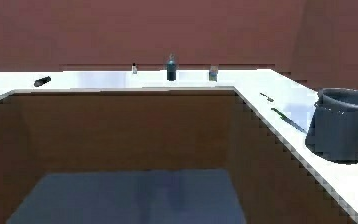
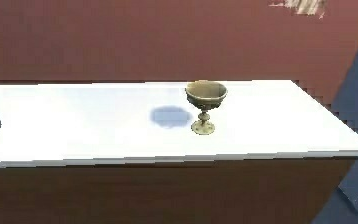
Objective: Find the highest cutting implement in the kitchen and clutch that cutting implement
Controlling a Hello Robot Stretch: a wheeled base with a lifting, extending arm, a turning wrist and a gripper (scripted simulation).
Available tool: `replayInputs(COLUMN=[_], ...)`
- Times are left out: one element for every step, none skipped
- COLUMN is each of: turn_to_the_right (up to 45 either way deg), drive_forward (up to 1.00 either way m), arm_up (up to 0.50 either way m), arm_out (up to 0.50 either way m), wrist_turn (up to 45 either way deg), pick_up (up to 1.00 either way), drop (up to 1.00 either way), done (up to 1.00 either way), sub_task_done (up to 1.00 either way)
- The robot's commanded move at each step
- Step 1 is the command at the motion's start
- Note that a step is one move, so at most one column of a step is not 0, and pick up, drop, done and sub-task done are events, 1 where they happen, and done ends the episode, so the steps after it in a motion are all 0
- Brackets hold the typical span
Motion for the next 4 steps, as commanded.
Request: replayInputs(turn_to_the_right=[0.0,-30.0,0.0,-45.0], drive_forward=[0.15,0.00,0.95,0.00], arm_up=[0.00,0.00,0.00,0.00], arm_out=[0.00,0.00,0.00,0.00], wrist_turn=[0.0,0.0,0.0,0.0], pick_up=[0.00,0.00,0.00,0.00], drop=[0.00,0.00,0.00,0.00], done=[0.00,0.00,0.00,0.00], sub_task_done=[0.00,0.00,0.00,0.00])
